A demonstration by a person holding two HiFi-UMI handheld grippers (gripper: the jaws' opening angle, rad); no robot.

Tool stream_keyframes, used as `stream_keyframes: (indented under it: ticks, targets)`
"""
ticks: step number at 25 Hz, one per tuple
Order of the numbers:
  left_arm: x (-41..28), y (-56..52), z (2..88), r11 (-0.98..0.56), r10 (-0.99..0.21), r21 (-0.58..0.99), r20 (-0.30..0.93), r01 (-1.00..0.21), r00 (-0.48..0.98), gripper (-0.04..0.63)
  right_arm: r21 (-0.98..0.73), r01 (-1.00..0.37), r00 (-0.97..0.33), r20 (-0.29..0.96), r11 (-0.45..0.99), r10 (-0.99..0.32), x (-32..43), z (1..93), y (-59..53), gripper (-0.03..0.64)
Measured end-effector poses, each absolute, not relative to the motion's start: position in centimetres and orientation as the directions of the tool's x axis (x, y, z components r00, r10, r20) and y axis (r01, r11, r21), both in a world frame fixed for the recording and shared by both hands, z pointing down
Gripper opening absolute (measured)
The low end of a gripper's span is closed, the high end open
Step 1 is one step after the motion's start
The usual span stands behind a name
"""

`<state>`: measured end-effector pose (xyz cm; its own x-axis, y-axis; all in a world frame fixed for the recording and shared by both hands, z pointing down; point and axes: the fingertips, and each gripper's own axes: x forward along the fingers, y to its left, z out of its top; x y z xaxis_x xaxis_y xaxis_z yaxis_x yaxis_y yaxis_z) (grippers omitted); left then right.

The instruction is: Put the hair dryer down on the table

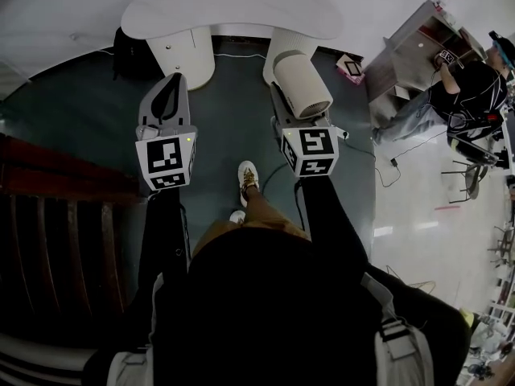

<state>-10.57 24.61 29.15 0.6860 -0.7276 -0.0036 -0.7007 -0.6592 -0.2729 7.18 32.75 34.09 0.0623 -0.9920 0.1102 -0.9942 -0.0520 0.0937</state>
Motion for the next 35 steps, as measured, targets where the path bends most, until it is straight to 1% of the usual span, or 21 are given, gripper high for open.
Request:
stream_keyframes:
  ticks: [5,20,28,32,35]
  targets:
    - [-10.2,21.6,29.1,-0.633,-0.749,-0.285,-0.009,-0.720,0.662,0.017,0.085,-0.996,0.040,0.107,-0.031,-0.993,7.9,34.4,29.3,0.178]
    - [-7.6,8.2,30.8,-0.596,-0.788,-0.292,0.034,-0.748,0.615,0.017,0.060,-0.997,-0.041,0.128,0.049,-0.991,10.6,35.6,13.6,0.178]
    - [-4.6,3.2,31.9,-0.587,-0.795,-0.304,0.043,-0.750,0.605,0.017,0.053,-0.995,-0.078,0.112,0.085,-0.991,13.1,36.2,7.9,0.178]
    - [-3.3,1.3,31.8,-0.595,-0.792,-0.269,0.032,-0.758,0.610,0.017,0.047,-0.994,-0.092,0.102,0.097,-0.991,14.2,36.3,6.0,0.178]
    - [-2.6,0.1,32.3,-0.600,-0.790,-0.264,0.049,-0.755,0.611,0.017,0.040,-0.995,-0.088,0.110,0.093,-0.990,15.0,36.9,4.8,0.178]
